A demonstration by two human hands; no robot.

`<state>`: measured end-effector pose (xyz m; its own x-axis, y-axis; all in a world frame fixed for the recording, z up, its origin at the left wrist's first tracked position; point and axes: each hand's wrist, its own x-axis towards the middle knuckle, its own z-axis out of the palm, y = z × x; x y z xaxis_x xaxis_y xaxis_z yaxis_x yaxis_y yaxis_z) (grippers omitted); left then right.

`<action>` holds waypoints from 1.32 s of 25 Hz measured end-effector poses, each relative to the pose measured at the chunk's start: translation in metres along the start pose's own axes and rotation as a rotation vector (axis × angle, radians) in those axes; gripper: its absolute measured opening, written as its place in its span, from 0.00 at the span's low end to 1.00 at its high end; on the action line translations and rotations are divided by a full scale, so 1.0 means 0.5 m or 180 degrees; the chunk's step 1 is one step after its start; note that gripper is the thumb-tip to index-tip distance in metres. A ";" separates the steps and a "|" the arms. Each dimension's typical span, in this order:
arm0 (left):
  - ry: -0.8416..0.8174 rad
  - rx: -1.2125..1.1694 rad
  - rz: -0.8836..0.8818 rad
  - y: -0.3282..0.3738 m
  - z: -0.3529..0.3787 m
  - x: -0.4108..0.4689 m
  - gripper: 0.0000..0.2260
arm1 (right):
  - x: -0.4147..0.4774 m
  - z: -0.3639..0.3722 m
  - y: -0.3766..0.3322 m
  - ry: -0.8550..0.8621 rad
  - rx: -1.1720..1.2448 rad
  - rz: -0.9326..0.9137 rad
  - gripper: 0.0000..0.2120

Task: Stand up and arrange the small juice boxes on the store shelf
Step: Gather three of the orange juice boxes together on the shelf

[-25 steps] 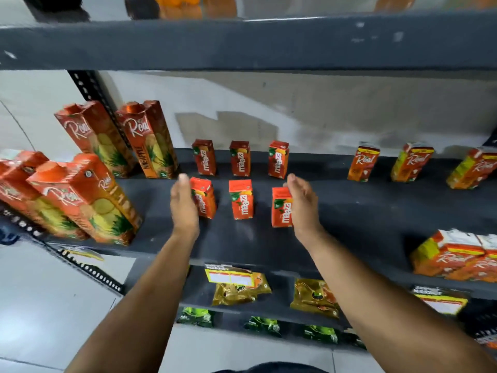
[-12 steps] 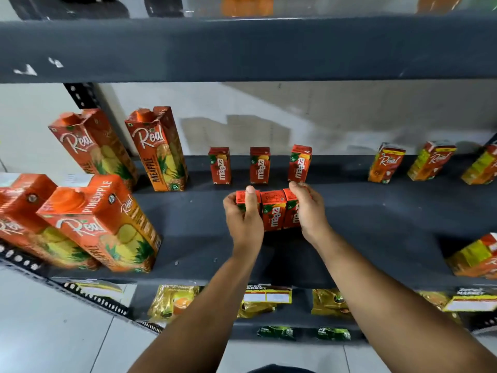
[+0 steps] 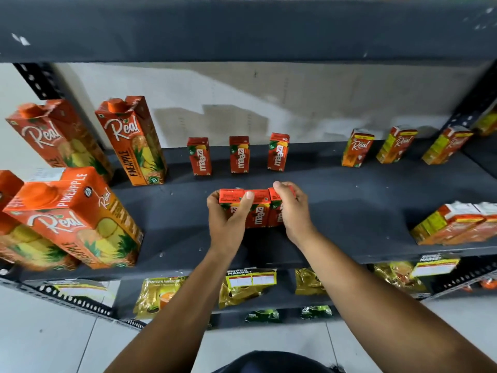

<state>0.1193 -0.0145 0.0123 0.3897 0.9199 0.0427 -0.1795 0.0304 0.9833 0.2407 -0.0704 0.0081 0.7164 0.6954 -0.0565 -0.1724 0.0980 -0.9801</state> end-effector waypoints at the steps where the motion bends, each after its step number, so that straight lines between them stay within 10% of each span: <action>1: -0.0021 0.0050 -0.0013 0.000 -0.003 -0.009 0.17 | -0.007 -0.004 -0.001 -0.0010 -0.0007 0.0001 0.11; 18: -0.0325 -0.0101 -0.0066 -0.008 -0.020 -0.077 0.27 | -0.077 -0.022 0.007 0.0314 -0.0009 -0.0259 0.13; 25: -0.0316 -0.0150 -0.0152 -0.001 -0.023 -0.063 0.16 | -0.049 -0.027 0.018 0.0029 -0.0052 -0.0325 0.10; 29: -0.0477 0.0035 -0.0209 0.005 -0.039 -0.042 0.18 | -0.035 -0.054 0.020 -0.0777 -0.0171 -0.0058 0.36; 33: -0.1262 0.0651 -0.0278 -0.005 -0.116 0.022 0.35 | -0.020 -0.088 0.019 -0.1216 -0.0906 0.0131 0.35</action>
<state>0.0714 0.0183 0.0000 0.7183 0.6955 -0.0168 0.0361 -0.0131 0.9993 0.2614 -0.1077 -0.0088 0.4038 0.9118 -0.0746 0.0349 -0.0969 -0.9947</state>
